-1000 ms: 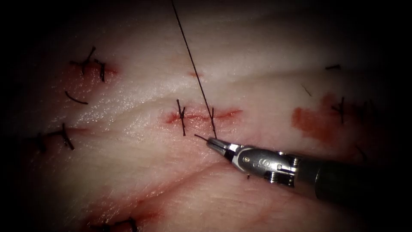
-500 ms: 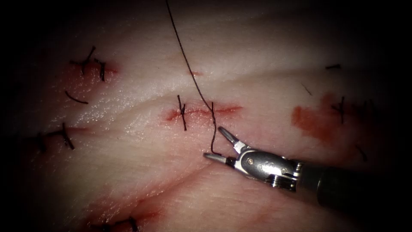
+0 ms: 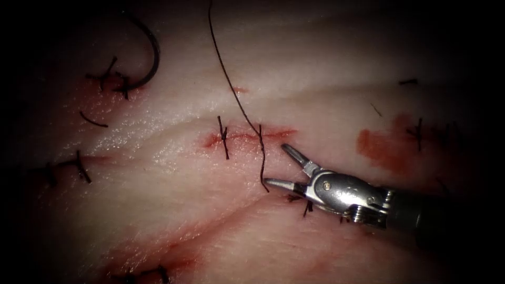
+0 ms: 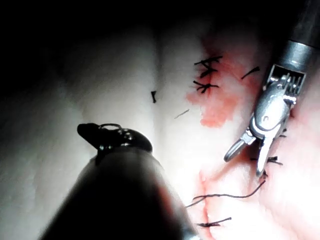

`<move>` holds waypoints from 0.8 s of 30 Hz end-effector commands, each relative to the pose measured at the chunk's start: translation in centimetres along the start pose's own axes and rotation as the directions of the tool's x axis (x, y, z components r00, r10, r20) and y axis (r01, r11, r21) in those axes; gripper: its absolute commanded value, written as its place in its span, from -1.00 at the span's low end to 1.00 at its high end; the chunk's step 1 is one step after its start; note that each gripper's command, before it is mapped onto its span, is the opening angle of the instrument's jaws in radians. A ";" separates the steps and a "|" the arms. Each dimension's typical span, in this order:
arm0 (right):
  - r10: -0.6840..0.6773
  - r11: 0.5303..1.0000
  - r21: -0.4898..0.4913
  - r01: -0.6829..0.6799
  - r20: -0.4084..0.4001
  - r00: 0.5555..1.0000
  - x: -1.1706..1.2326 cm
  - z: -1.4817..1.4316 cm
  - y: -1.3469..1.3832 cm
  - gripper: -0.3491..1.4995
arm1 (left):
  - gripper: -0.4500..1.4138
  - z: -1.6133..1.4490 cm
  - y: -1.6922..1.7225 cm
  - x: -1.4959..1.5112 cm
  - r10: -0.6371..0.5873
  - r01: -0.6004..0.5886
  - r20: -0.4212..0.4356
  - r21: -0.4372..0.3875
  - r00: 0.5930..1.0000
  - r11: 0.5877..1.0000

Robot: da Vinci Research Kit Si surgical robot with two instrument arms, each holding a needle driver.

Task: Wound Closure
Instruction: Wrap the suture once clockwise around the right tool.

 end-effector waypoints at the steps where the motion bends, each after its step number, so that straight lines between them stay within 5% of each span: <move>1: -0.028 0.999 0.033 0.028 -0.011 1.000 0.11 0.11 0.02 -0.24 | -1.00 0.06 0.07 0.05 0.006 -0.006 -0.002 -0.012 1.000 1.000; 2: -0.034 0.998 0.061 0.034 0.010 0.999 0.15 0.14 0.03 -1.00 | -1.00 -0.01 0.27 0.08 0.015 -0.015 -0.003 -0.037 1.000 0.999; 14: 0.213 0.977 0.019 -0.213 0.016 0.977 0.29 0.55 0.51 -1.00 | -1.00 -0.16 1.17 -0.07 0.161 -0.152 0.037 -0.182 0.986 0.972; 24: 0.421 0.904 0.104 -0.416 -0.030 0.907 0.26 1.19 1.11 -1.00 | -1.00 0.00 1.64 -0.28 0.238 -0.215 0.061 -0.258 0.969 0.942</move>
